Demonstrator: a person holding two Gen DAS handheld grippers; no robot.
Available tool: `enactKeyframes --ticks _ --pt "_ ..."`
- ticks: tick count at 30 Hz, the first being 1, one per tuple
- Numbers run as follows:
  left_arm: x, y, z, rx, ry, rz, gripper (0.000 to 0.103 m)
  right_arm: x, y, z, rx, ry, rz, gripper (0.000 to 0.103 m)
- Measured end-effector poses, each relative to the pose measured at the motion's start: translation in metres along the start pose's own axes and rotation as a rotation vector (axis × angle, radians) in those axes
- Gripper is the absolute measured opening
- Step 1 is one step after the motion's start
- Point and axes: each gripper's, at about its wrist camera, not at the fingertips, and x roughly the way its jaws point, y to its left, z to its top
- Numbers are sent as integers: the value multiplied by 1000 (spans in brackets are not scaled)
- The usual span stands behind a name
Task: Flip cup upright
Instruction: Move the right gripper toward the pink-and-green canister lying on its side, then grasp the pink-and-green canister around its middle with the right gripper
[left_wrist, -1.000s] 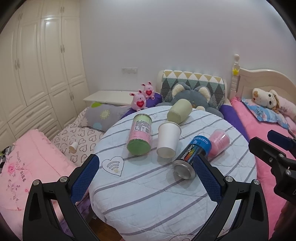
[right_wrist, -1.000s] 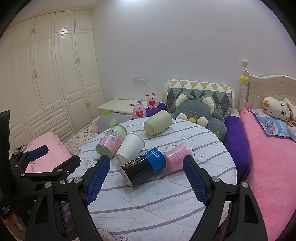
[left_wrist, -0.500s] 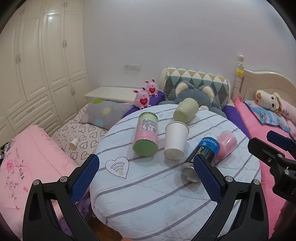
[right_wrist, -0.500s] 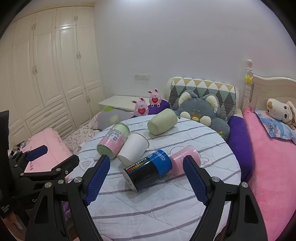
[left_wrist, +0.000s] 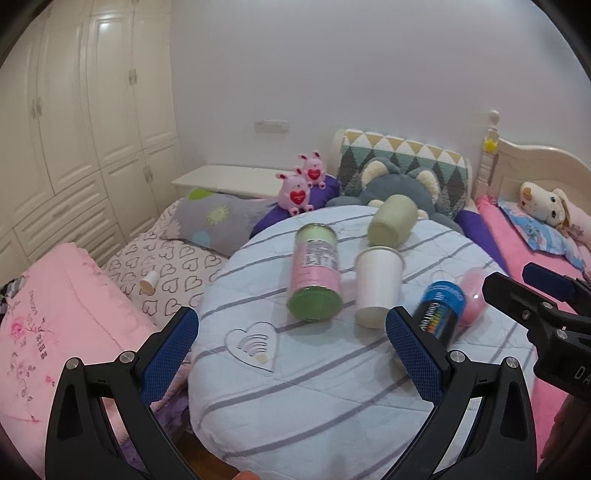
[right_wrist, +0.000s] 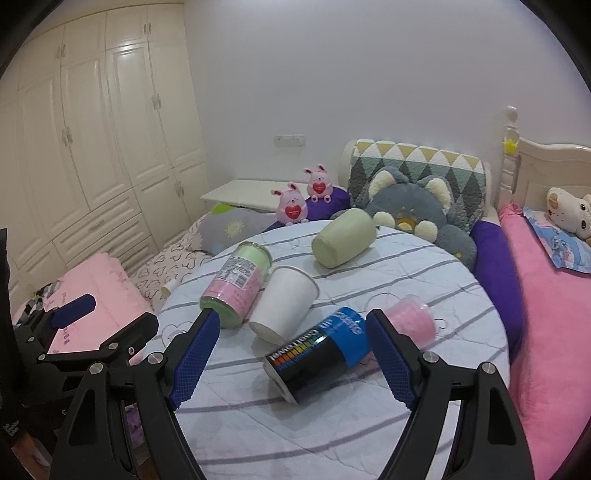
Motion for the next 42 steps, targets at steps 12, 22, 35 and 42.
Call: enactKeyframes --ticks 12,22,35,42 --pt "26 25 5 -15 28 -21 103 37 25 10 2 38 13 82" --pt "42 50 7 -16 25 -36 103 71 34 20 66 106 14 82" --pt "79 110 1 -47 87 -71 103 143 86 15 69 224 74 82" --pt "101 119 -5 -46 127 -95 103 170 85 14 103 277 19 82"
